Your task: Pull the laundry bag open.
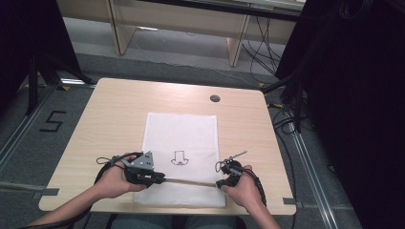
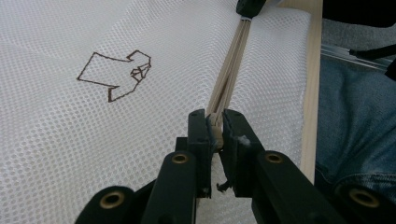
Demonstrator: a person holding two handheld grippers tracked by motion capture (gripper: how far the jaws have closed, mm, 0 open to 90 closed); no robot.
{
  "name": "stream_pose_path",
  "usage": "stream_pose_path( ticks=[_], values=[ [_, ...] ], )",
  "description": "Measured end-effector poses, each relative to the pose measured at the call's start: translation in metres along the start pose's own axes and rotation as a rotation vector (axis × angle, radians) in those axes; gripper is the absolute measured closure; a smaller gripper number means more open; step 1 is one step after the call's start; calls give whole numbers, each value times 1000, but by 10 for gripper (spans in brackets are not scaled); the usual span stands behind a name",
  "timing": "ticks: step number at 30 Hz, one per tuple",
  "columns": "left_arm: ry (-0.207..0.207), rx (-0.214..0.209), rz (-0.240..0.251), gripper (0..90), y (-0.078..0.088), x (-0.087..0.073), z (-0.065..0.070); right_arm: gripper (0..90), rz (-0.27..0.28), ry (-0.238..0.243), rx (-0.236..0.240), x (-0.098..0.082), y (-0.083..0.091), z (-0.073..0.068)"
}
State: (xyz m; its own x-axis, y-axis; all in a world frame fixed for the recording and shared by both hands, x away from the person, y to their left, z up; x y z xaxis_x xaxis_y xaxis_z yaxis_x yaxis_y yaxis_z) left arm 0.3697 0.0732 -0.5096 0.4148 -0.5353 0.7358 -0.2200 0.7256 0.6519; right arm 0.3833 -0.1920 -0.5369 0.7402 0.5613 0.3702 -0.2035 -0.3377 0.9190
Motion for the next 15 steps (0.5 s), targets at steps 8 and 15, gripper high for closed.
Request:
stream_pose_path(
  ticks=[8,15],
  values=[
    [18,19,4,817,11,-6,-8,900,-2,-2,-1,0,0,0],
    [25,17,17,817,13,-7,-8,900,-2,-3,-3,0,0,0]
  ],
)
Point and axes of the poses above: each handheld gripper's, and its own axes: y roughly backward along the jaws, x roughly out of its top, z roughly to its right, the point moved 6 cm from there along -y, roughly forward along the jaws, and after that the axes turned 8 degrees about y, right-handed, at the moved point
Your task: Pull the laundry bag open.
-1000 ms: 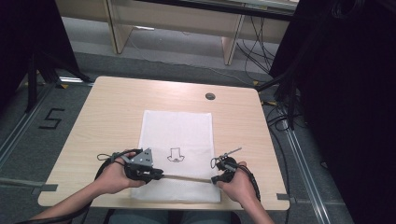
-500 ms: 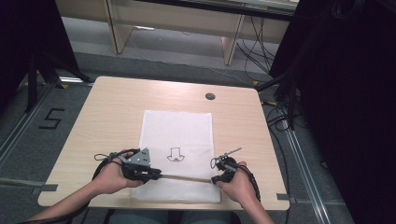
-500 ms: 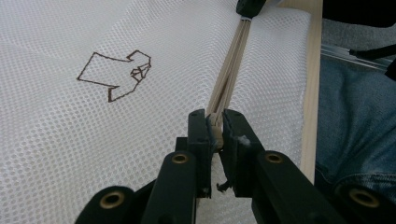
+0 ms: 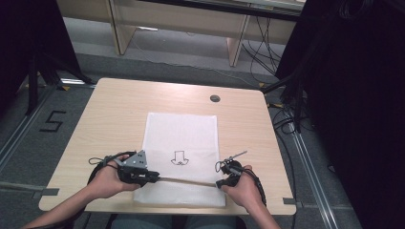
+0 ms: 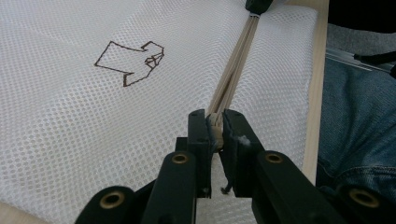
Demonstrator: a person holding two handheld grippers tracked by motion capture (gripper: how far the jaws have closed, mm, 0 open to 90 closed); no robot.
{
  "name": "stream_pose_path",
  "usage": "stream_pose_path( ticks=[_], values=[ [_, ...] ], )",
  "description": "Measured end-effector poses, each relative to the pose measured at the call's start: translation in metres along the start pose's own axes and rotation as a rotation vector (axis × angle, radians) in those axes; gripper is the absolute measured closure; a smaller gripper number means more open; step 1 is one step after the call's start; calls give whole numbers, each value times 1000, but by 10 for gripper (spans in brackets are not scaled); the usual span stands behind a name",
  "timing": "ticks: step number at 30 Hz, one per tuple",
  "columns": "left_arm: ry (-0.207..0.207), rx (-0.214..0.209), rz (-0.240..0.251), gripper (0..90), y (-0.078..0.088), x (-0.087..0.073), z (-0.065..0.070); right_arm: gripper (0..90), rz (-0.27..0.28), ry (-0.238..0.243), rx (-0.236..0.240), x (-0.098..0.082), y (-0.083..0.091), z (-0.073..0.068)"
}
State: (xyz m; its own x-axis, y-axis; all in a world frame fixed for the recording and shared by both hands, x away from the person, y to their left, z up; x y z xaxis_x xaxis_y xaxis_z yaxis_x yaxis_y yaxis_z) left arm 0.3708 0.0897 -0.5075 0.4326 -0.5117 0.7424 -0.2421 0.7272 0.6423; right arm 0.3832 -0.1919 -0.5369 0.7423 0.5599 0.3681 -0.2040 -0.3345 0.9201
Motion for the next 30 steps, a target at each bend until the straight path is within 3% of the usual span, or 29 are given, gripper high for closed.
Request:
stream_pose_path(
  ticks=[16,20,21,23,25,26,30],
  values=[
    [3,-7,-6,817,1,-1,-1,900,1,3,3,0,0,0],
    [-1,12,-14,817,6,-6,-6,900,4,2,5,0,0,0],
    [17,10,-8,816,8,-8,-7,900,0,0,5,0,0,0],
    [14,19,-11,817,12,-11,-10,900,3,14,9,0,0,1],
    [33,8,0,817,12,-11,-8,900,-8,-10,3,0,0,0],
    [5,13,-12,817,12,-11,-10,900,-8,-10,3,0,0,0],
    [20,4,-6,816,13,-12,-9,900,1,3,2,0,0,0]
  ],
)
Point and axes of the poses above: each handheld gripper's, and its own axes: y roughly backward along the jaws, x roughly out of its top, z roughly to its right, the point moved 6 cm from there along -y, roughly forward along the jaws, and after that the axes turned 8 degrees about y, right-handed, at the moved point
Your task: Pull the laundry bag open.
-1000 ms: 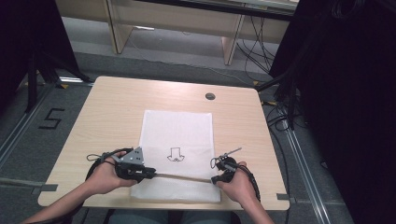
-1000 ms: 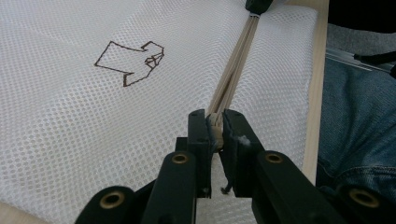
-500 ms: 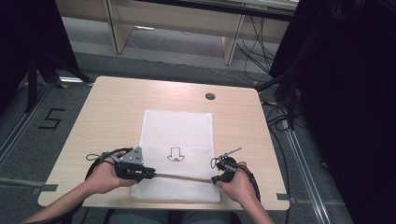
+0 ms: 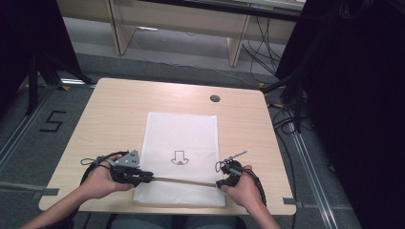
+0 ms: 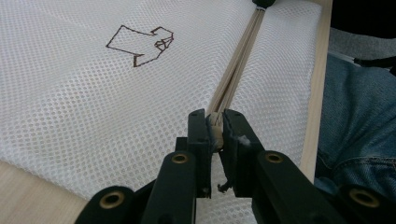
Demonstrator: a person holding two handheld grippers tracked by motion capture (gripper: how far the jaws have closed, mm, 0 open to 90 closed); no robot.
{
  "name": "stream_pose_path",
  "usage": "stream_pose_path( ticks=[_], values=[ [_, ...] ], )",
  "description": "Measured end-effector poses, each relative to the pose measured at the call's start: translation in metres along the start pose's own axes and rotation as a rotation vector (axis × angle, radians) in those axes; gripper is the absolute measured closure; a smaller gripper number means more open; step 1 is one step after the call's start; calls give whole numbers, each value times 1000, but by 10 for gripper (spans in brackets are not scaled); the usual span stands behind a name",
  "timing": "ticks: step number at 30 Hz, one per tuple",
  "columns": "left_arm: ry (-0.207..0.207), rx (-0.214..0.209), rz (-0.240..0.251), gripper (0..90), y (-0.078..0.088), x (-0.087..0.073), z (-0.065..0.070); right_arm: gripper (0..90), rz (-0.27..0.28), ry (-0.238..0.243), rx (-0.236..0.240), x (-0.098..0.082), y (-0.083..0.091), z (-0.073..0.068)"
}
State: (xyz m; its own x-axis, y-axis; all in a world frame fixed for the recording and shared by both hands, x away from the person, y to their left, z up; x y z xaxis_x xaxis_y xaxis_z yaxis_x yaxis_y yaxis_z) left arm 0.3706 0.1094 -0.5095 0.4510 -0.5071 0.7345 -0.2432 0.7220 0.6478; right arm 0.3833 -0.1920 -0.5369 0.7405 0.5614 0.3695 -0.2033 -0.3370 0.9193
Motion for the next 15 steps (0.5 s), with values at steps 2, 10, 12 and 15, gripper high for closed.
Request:
stream_pose_path(
  ticks=[2,10,12,15],
  values=[
    [2,-6,8,817,0,1,1,900,1,-1,3,0,0,0],
    [40,34,11,817,15,-12,-10,900,-2,6,8,0,0,1],
    [48,44,9,816,19,-16,-13,900,-1,8,1,0,0,1],
    [78,69,9,816,26,-26,-18,900,-11,-15,4,0,0,0]
  ],
)
Point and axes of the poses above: each handheld gripper's, and its own axes: y roughly backward along the jaws, x roughly out of its top, z roughly to its right, the point moved 6 cm from there along -y, roughly forward along the jaws, and after that the axes turned 8 degrees about y, right-handed, at the moved point
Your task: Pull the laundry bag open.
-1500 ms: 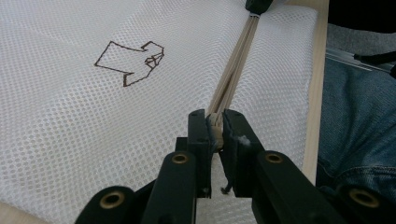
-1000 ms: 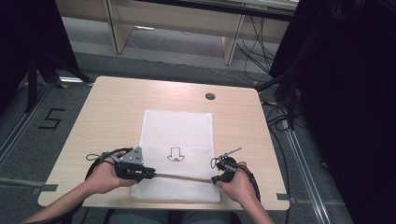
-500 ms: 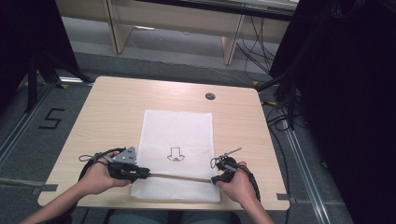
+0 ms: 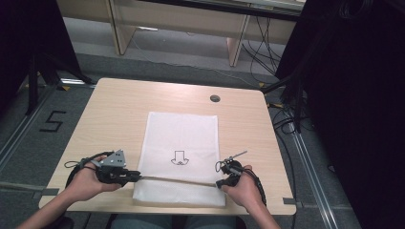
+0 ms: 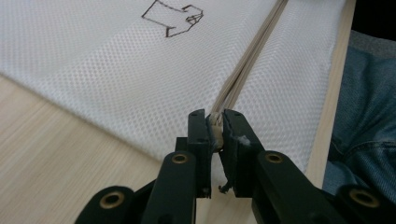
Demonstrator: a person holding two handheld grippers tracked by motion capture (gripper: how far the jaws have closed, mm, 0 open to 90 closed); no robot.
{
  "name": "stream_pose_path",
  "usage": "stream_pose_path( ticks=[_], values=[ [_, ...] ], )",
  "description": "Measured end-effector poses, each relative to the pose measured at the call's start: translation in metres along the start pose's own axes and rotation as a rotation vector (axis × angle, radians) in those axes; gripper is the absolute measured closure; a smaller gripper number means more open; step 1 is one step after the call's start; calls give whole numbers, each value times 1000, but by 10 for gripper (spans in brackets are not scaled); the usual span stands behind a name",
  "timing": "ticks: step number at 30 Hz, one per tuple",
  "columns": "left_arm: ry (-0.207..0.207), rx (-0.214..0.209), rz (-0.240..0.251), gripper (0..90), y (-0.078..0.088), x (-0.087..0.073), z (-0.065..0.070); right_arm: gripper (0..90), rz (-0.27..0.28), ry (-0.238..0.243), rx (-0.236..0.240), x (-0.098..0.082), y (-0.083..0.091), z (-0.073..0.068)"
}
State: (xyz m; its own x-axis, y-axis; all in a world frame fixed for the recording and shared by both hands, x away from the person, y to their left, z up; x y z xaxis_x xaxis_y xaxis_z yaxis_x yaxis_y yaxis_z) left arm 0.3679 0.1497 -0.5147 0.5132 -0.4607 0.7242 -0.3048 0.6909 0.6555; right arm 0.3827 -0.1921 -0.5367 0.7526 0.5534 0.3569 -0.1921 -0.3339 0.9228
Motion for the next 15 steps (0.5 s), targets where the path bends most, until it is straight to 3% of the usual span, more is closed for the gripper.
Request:
stream_pose_path(
  ticks=[2,6,9,14,15],
  values=[
    [-5,10,-5,816,2,-2,-3,900,1,1,0,0,0,0],
    [31,51,-22,816,8,-14,-14,900,13,15,-1,1,0,1],
    [49,46,-18,816,8,-15,-13,900,13,17,0,1,0,1],
    [35,70,-70,814,4,-19,-14,900,4,5,1,0,0,0],
    [17,74,-87,814,3,-20,-16,900,4,5,1,0,0,0]
  ],
)
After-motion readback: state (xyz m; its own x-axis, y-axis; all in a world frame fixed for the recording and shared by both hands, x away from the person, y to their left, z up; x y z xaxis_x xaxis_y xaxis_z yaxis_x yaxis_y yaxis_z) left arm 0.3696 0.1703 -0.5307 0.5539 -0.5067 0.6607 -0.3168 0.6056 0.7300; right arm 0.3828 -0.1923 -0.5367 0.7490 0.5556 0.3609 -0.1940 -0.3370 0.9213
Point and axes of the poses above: each handheld gripper's, and its own axes: y roughly backward along the jaws, x roughly out of its top, z roughly to its right, the point moved 6 cm from there along -y, roughly forward along the jaws, and after that the axes turned 8 degrees about y, right-handed, at the moved point
